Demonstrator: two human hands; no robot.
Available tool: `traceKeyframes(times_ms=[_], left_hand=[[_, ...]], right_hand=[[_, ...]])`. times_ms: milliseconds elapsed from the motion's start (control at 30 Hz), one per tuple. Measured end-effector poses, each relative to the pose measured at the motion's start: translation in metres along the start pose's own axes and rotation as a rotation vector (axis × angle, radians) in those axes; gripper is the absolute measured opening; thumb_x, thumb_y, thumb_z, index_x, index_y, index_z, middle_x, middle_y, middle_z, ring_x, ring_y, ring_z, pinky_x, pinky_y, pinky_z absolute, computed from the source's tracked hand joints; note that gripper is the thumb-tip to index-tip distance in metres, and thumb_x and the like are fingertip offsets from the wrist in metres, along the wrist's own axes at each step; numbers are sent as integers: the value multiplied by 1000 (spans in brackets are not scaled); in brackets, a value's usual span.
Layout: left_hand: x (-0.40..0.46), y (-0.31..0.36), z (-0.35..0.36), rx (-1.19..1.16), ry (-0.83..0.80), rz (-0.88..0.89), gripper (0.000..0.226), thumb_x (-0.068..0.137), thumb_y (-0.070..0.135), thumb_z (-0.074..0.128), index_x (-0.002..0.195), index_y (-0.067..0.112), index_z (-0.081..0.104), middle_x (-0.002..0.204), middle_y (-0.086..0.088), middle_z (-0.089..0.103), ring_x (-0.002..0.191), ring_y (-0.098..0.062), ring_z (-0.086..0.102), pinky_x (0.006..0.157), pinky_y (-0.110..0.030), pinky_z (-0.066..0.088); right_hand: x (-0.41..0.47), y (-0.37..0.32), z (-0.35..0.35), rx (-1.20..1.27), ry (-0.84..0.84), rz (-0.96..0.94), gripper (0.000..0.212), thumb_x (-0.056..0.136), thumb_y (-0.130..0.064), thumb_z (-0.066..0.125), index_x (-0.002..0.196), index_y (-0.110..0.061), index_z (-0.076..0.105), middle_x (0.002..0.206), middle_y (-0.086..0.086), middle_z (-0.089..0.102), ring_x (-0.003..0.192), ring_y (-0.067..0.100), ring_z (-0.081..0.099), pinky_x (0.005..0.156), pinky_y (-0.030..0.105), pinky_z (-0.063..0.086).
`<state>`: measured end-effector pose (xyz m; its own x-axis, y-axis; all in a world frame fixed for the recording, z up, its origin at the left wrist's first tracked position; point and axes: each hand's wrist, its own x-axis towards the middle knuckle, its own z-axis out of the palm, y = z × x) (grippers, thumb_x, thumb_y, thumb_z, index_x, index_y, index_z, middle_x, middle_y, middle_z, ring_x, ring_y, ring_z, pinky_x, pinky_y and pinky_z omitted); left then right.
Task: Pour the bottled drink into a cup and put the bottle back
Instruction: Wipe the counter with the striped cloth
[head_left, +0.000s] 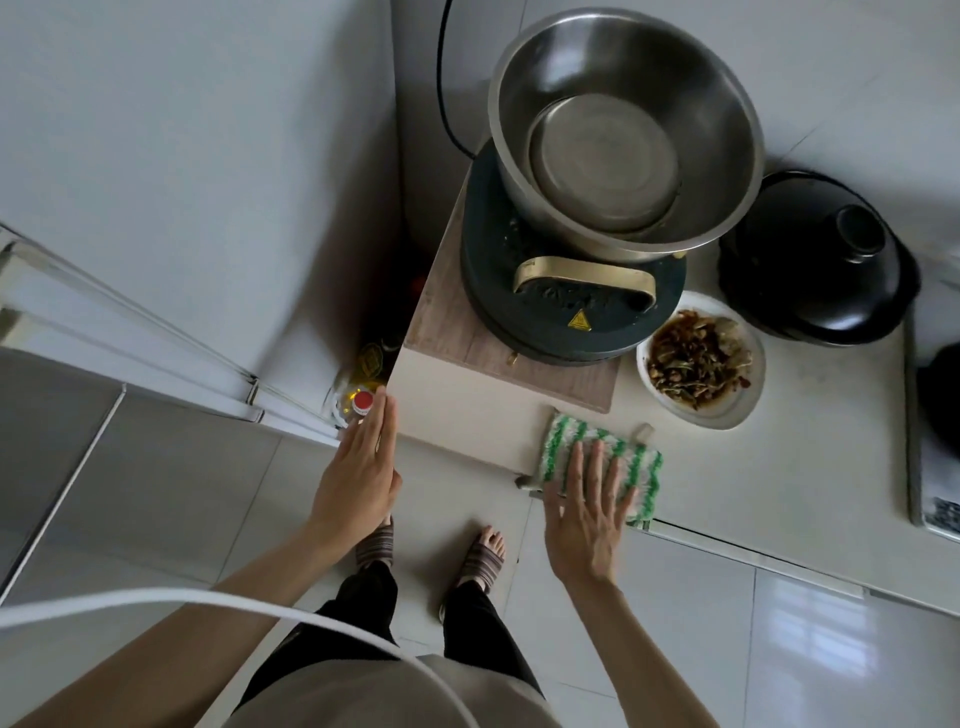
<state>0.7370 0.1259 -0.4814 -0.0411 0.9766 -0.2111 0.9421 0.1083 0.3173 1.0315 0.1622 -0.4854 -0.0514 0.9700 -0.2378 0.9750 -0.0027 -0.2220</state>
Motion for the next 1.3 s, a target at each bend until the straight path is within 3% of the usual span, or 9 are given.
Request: traceKeyframes(times_ms=[100,233,333,400,533,800,967,1133,1300], left_hand=[[0,-1,-2,-40,-34,-7,107,81,17,65,156,1,-10,167,-15,-12,154,-30,13,123,-39,27],[2,-1,1,2,-43,-12,95,86,20,56,156,1,-5,167,-15,-8,155,-25,5,125,-37,20],[4,-11,11,22,-55,-60,77,92,22,54,155,-1,17,164,-20,14,153,-27,21,123,-45,26],[-4,-24,19,-19,-138,-94,86,82,17,67,154,2,21,161,-15,30,149,-26,32,121,-48,30],[-31,-35,17,-79,-175,-172,100,80,13,69,157,5,5,164,-12,24,151,-28,26,123,-49,25],[-1,-19,-20,60,-63,12,102,77,12,63,157,3,0,167,-13,12,153,-27,21,125,-46,19],[7,10,-18,196,-127,80,104,77,22,66,157,2,2,167,-16,2,155,-31,5,123,-53,18],[5,15,-18,225,-123,52,113,71,20,73,157,3,1,167,-15,4,154,-34,7,124,-53,18],[4,13,-18,220,-109,66,112,71,21,71,158,4,3,167,-15,4,155,-33,7,123,-53,19]], right_hand=[[3,-51,11,-21,-6,-92,64,105,-53,21,162,-26,8,170,-1,0,156,25,-7,124,57,-2],[20,-145,29,28,-68,-215,59,107,-47,20,161,-30,2,169,-6,-8,154,21,-17,124,51,-10],[32,-201,38,25,-109,-300,57,107,-42,16,160,-32,-1,168,-10,-12,153,19,-20,124,49,-11],[37,-209,38,17,-145,-335,56,107,-44,15,160,-35,-2,167,-12,-12,153,18,-19,124,48,-12],[37,-171,27,-6,-148,-406,56,107,-49,19,159,-38,2,167,-14,-7,154,14,-16,125,47,-10],[30,22,-18,-10,-58,84,58,102,-57,12,158,-44,0,168,-13,-5,154,13,-13,124,49,-7],[40,107,-48,27,-55,281,62,95,-61,7,153,-48,-8,168,-12,-10,154,13,-13,124,50,-8],[44,114,-48,52,-71,325,65,97,-62,6,157,-42,-8,168,-10,-14,154,18,-14,123,54,-10],[33,54,-31,45,-21,254,66,99,-57,6,160,-34,-3,168,-2,-11,153,26,-18,122,56,-11]])
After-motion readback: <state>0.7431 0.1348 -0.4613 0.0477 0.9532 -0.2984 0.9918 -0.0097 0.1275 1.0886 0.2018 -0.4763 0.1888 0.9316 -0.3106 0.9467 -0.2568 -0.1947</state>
